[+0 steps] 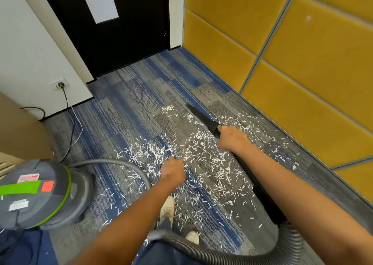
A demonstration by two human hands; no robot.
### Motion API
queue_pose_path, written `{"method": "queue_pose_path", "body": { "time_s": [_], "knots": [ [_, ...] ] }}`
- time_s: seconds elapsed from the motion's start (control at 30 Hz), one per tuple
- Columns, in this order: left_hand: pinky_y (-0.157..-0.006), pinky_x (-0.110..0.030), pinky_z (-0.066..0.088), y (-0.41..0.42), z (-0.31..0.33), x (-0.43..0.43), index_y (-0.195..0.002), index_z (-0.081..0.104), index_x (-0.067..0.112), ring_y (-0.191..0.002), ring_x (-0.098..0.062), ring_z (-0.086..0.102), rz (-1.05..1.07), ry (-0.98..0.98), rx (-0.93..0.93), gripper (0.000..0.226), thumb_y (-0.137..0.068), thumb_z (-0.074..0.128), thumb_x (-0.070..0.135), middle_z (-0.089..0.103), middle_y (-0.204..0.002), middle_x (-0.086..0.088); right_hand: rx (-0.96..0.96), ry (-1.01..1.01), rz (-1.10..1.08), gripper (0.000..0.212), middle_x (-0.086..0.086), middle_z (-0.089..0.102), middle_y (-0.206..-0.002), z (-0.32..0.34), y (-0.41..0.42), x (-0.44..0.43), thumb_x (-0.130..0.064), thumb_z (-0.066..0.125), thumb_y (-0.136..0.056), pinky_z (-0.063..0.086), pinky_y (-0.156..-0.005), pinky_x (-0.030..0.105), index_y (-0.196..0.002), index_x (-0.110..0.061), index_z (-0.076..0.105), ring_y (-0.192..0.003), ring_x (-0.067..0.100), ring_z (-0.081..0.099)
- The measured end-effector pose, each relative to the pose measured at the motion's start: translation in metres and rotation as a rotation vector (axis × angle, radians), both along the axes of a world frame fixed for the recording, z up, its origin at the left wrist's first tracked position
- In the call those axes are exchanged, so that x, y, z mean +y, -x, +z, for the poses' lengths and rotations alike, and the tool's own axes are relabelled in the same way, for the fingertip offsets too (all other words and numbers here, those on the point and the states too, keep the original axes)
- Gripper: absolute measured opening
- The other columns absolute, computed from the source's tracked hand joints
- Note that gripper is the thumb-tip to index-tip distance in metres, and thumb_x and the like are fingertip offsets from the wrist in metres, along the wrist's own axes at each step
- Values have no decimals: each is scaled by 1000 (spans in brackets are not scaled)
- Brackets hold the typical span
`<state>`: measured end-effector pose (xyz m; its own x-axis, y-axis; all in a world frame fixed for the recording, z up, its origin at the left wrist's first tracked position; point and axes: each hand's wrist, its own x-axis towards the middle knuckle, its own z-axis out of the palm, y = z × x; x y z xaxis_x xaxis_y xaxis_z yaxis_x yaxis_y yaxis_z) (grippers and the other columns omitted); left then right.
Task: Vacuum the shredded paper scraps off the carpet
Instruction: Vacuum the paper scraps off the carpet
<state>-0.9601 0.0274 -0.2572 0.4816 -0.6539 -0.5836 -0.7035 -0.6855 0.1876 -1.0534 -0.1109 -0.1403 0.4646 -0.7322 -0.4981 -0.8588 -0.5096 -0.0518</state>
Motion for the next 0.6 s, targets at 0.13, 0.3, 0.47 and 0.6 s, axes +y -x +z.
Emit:
{"method": "queue_pose_path", "body": {
  "time_s": [0.13, 0.3, 0.47, 0.6],
  "knots": [
    [-93, -35, 51, -24, 20, -46, -146, 27, 17, -127, -28, 39, -93, 194, -59, 67, -86, 56, 4, 32, -144, -14, 1, -1, -3, 46, 5, 56, -98, -2, -27, -9, -11, 52, -88, 53, -76, 33, -133, -17, 44, -87, 23, 59],
    [-106, -35, 39, -59, 17, -80, -150, 13, 19, -134, -25, 30, -66, 355, 34, 85, -83, 63, 1, 27, -149, -8, 37, -29, 12, 43, 7, 58, -114, -4, -61, -6, -16, 55, -89, 49, -84, 36, -131, -17, 45, -106, 27, 59],
    [-113, -41, 28, -87, 7, -95, -150, 15, 20, -141, -26, 21, -169, 367, 165, 91, -79, 70, 5, 14, -157, -3, 78, -88, -2, 44, 5, 57, -110, -15, -94, 8, -21, 59, -89, 49, -81, 32, -128, -9, 43, -101, 23, 60],
    [-114, -42, 26, -101, -6, -97, -142, 39, 16, -139, -28, 27, -161, 484, 303, 59, -88, 58, 2, 29, -152, -7, 86, -100, 30, 57, 6, 55, -120, -16, -116, 23, -18, 56, -91, 49, -85, 32, -138, 0, 29, -107, 23, 59]
  ]
}}
